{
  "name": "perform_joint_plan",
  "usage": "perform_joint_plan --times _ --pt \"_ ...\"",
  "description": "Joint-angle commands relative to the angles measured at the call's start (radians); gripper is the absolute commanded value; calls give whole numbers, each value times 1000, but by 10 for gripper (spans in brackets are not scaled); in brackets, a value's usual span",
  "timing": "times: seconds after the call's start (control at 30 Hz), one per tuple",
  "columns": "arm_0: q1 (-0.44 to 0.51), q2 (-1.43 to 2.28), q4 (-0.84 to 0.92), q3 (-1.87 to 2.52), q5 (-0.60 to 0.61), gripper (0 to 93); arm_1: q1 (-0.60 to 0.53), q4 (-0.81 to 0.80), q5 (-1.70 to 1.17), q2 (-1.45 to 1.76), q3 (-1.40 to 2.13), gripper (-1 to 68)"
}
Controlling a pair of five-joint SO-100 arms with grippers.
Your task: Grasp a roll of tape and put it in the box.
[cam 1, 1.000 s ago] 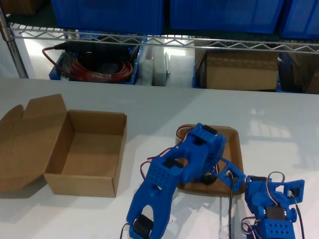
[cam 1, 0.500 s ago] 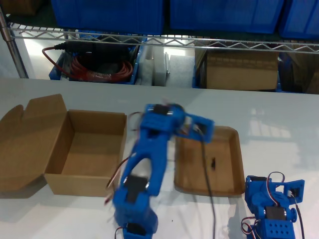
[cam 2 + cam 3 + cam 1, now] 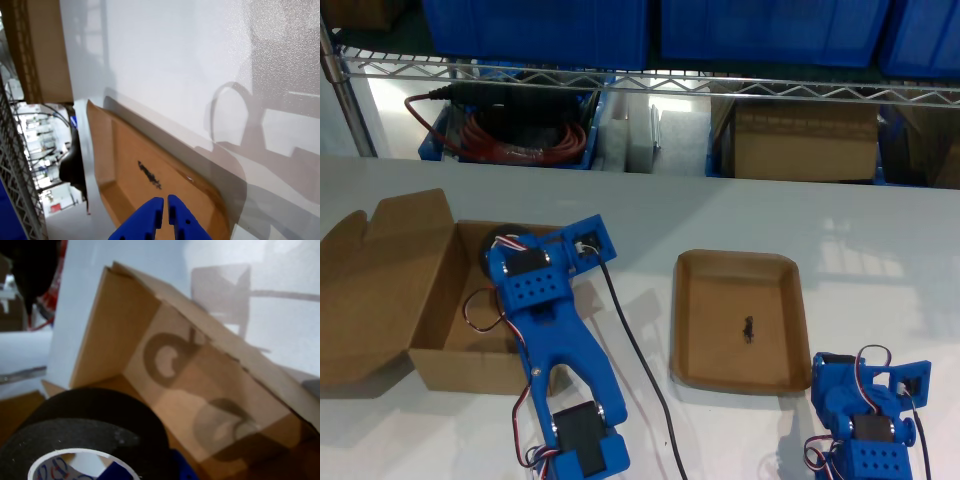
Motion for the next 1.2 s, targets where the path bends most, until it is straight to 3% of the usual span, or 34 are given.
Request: perform_joint_plan --times 0.0,0.3,0.4,0.63,0.87,1.07,1.17 --pt "-26 -6 -25 -8 -14 -1 -3 -5 3 6 14 3" --pt "-57 -44 -35 -8 -43 6 -3 -5 3 6 14 3" --pt "-57 -44 -29 -8 -64 203 -3 -5 3 6 14 3" --pt "-44 -43 -26 -8 -78 269 -3 -5 3 6 14 3" --pt "-21 0 -28 -8 -74 246 -3 -5 3 6 14 3" --pt "117 239 -91 133 -51 0 -3 -5 3 6 14 3" --pt "201 453 -137 356 -69 0 -3 -5 3 6 14 3"
